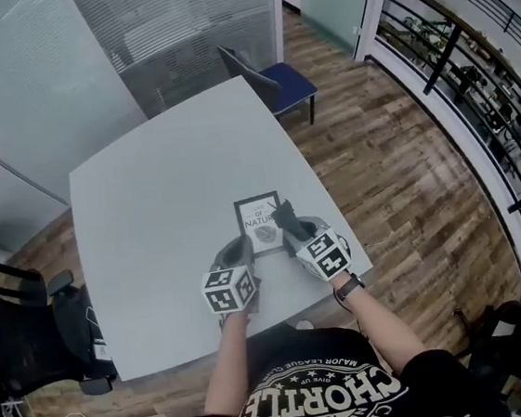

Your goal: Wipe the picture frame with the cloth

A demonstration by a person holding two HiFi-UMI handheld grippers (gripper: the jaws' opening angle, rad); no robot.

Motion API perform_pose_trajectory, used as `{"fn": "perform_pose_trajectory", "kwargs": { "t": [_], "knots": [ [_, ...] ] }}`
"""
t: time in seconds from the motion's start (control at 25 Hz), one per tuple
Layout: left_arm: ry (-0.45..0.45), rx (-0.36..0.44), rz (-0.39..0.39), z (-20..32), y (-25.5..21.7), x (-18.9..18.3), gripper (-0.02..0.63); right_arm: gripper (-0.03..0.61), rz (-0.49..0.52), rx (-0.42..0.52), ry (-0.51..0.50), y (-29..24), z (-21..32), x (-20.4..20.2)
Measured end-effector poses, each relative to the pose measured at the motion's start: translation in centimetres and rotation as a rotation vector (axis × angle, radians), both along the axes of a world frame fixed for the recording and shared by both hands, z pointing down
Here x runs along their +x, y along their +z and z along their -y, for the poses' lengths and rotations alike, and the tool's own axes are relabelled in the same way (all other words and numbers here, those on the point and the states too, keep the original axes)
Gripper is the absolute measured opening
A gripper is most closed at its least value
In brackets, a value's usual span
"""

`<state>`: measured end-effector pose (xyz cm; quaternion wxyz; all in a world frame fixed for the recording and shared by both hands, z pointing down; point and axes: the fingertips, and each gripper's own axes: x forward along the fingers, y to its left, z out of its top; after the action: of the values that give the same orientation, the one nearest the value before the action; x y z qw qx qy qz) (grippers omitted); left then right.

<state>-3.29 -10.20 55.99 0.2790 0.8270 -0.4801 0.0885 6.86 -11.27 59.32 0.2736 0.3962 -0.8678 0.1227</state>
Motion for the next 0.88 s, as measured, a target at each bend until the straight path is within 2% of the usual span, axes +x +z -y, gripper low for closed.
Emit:
{"fn": "perform_pose_trajectory", "kwargs": {
  "t": [0.16,0.28,0.4,0.52,0.88],
  "knots": [
    [-0.002,0.233,0.055,-0.3,-8.6,0.3,0.006,0.074,0.093,0.221,0.091,-8.9,-1.2,1.4],
    [-0.029,0.377,0.086,-1.5,-13.8,0.9,0.006,0.074,0.157,0.328,0.132,-14.3,-3.0,2.9],
    [-0.045,0.482,0.118,-3.5,-17.0,1.9,0.006,0.074,0.189,0.416,0.171,-18.1,-5.1,4.9],
    [-0.053,0.524,0.128,-5.0,-18.0,2.8,0.006,0.074,0.204,0.459,0.202,-19.8,-6.6,6.5],
    [-0.031,0.535,0.145,-8.7,-17.6,5.3,0.006,0.074,0.258,0.495,0.225,-21.2,-10.3,8.9]
  ]
}}
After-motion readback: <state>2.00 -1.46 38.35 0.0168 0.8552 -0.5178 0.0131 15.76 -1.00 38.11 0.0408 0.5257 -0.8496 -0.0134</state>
